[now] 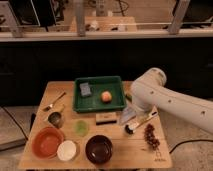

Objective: Place brush in purple bowl

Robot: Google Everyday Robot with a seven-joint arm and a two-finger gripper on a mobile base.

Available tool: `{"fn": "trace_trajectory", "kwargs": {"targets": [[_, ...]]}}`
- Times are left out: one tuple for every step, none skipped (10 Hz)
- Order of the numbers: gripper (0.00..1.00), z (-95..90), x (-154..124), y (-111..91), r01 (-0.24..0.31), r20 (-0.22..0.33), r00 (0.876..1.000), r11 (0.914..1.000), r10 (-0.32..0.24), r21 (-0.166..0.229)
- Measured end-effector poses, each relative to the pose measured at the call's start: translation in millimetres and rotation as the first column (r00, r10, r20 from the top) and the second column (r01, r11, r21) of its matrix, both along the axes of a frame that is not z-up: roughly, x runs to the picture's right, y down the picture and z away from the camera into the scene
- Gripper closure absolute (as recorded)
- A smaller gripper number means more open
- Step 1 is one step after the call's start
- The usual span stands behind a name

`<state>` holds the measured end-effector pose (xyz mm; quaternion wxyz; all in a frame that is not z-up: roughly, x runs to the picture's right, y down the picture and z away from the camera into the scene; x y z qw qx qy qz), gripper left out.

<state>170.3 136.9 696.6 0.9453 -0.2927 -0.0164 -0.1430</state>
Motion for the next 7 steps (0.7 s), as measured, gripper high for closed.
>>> {"fn": "trace_trajectory", "kwargs": {"targets": [[0.73, -0.9, 1.9, 8.4, 0.003, -0.002, 1.0, 1.0, -0.003, -0.007], [0.81, -3.8, 2.2, 15.5, 0.005, 0.002, 1.0, 1.0, -0.005, -0.008], [0.92, -10.0, 2.4, 21.9, 0.012, 0.005, 1.0, 0.9999, -0.012, -0.009], [0.98, -12.0, -2.7, 22.6, 0.027, 0.012, 1.0, 0.9996, -0.027, -0.01], [1.0, -10.7, -10.6, 19.3, 0.037, 0.018, 0.999, 0.9993, -0.036, -0.013], [0.97, -8.0, -13.6, 15.2, 0.044, 0.016, 0.999, 0.9989, -0.044, -0.015], [0.88, -4.4, -14.3, 14.1, 0.03, 0.005, 1.0, 0.9994, -0.03, -0.015]]}}
